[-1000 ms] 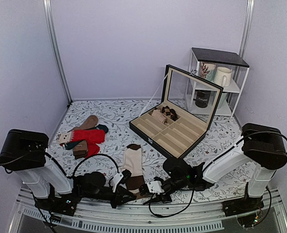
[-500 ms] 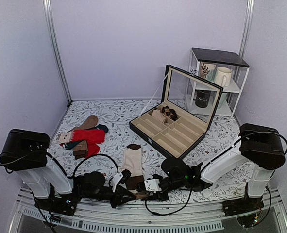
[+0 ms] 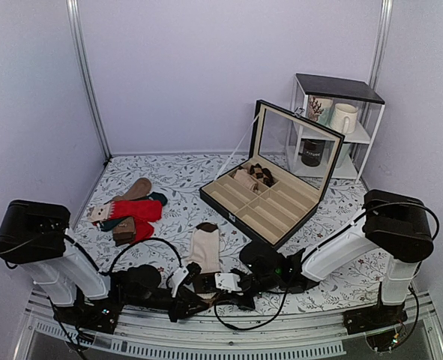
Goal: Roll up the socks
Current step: Roll a pair of socks at the center of the board.
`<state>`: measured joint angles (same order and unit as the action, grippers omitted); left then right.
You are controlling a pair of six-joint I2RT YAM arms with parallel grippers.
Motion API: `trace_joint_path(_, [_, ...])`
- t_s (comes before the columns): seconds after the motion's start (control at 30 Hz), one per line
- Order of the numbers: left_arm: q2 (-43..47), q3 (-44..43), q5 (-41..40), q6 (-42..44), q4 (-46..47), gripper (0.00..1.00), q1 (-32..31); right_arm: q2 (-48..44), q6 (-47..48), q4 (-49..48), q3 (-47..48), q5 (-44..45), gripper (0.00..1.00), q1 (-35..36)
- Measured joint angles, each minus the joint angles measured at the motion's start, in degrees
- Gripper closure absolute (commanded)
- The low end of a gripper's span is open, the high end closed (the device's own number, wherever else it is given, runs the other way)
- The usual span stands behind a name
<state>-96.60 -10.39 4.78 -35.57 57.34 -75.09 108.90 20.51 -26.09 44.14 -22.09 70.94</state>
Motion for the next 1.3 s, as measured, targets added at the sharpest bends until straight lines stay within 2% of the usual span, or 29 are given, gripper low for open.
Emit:
trace_joint_path(0.03, [1.29, -0.09, -0.26, 0.31, -1.6, 0.73, 0.0, 0.13, -1.62, 0.52, 0.35, -0.17, 0.95, 0.0])
trace_joint_path(0.1, [4.63, -0.28, -1.42, 1.44, -6.01, 0.55, 0.0, 0.2, -4.07, 1.05, 0.66, -0.39, 0.95, -0.02])
trace_joint_path(0.17, [9.6, -0.39, -3.8, 3.06, -11.93, 0.44, -0.13, 0.2, -6.95, 1.38, 0.7, -0.72, 0.95, -0.09])
trace_joint_path(0.2, [11.74, -0.39, -4.96, 4.15, -14.01, 0.42, -0.24, 0.2, -8.33, 1.55, 0.72, -1.01, 0.95, -0.2])
trace_joint_path(0.27, [18.1, -0.33, -8.15, 5.97, -19.23, 0.42, -0.76, 0.2, -11.47, 2.08, 0.83, -2.14, 0.95, -0.61])
trace_joint_path(0.4, [29.42, -0.13, -13.55, 10.23, -23.34, 0.51, -2.93, 0.2, -17.62, 3.72, 1.27, -5.25, 0.95, -1.92])
trace_joint_path(0.5, [32.41, 0.5, -15.67, 12.72, -23.76, 0.55, -4.44, 0.81, -22.21, 5.35, 2.32, -7.76, 0.95, -3.08])
trace_joint_path(0.63, [30.49, 1.18, -16.9, 15.28, -23.69, 0.54, -6.8, 2.29, -27.32, 7.15, 4.15, -11.56, 0.95, -4.48])
trace_joint_path(0.97, [15.91, -1.49, -18.62, 21.9, -20.22, 0.52, -9.9, 4.5, -33.9, 10.19, 7.04, -15.96, 0.95, -5.77])
trace_joint_path(1.3, [11.89, -2.91, -19.34, 25.35, -16.26, 0.48, -10.36, 4.98, -35.1, 11.19, 7.78, -17.11, 0.95, -6.16])
